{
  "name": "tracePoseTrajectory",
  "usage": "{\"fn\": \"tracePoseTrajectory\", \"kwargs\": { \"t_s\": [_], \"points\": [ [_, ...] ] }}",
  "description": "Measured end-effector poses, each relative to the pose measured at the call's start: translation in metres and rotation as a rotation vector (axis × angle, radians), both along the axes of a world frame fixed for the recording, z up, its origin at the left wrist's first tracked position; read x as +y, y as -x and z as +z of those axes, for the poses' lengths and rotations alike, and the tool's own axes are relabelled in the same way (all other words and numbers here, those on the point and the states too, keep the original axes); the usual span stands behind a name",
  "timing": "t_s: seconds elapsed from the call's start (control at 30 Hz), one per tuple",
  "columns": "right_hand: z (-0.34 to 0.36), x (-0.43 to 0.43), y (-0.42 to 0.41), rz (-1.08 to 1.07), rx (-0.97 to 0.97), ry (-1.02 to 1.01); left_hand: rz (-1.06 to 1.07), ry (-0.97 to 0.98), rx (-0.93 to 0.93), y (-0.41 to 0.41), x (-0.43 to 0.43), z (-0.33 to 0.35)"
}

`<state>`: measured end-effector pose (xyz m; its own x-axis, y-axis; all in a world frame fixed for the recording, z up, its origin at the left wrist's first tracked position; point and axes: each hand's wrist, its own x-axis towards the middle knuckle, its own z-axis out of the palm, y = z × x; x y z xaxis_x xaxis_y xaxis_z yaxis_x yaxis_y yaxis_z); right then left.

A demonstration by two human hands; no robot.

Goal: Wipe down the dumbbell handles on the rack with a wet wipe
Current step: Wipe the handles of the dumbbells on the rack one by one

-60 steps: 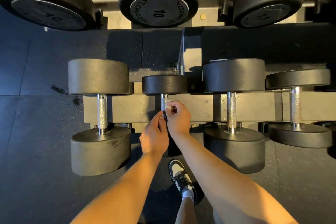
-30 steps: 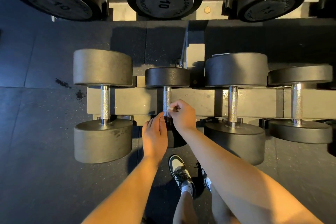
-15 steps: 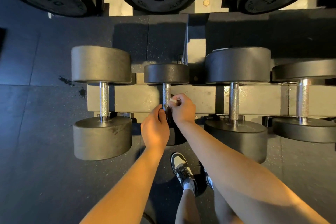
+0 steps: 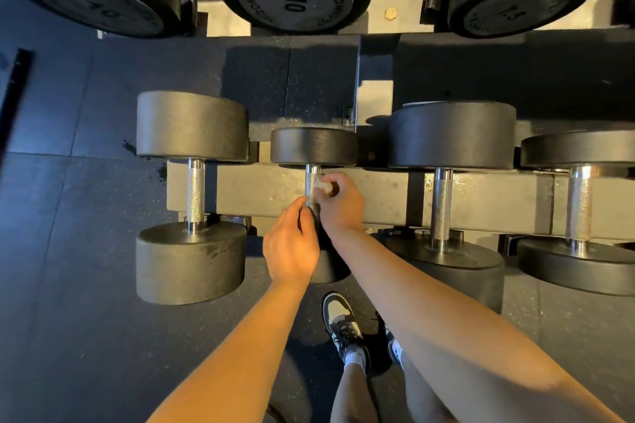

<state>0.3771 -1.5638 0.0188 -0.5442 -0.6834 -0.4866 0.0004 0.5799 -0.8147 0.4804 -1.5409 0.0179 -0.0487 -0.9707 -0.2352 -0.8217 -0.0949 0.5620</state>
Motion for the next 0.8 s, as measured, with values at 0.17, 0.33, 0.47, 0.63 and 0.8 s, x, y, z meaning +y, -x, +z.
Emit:
{"fn": "tracePoseTrajectory", "kwargs": {
  "t_s": [0.17, 0.33, 0.47, 0.63, 0.8],
  "points": [
    [-0.01, 0.026, -0.003, 0.079, -0.024, -0.102, 0.027, 0.034, -0.023, 0.0, 0.004, 0.003],
    [-0.008, 0.034, -0.001, 0.034, -0.116, -0.08, 0.051, 0.003, -0.034, 0.002, 0.005, 0.004],
    [0.001, 0.02, 0.004, -0.034, -0.187, 0.028, 0.06, 0.006, -0.032, 0.001, 0.006, 0.002],
    [-0.007, 0.004, 0.001, -0.065, -0.103, -0.048, 0.097, 0.011, -0.049, 0.003, 0.007, 0.004],
    [-0.018, 0.013, 0.0, 0.092, 0.042, -0.11, 0.107, 0.015, -0.027, 0.005, 0.008, 0.005]
  ]
}}
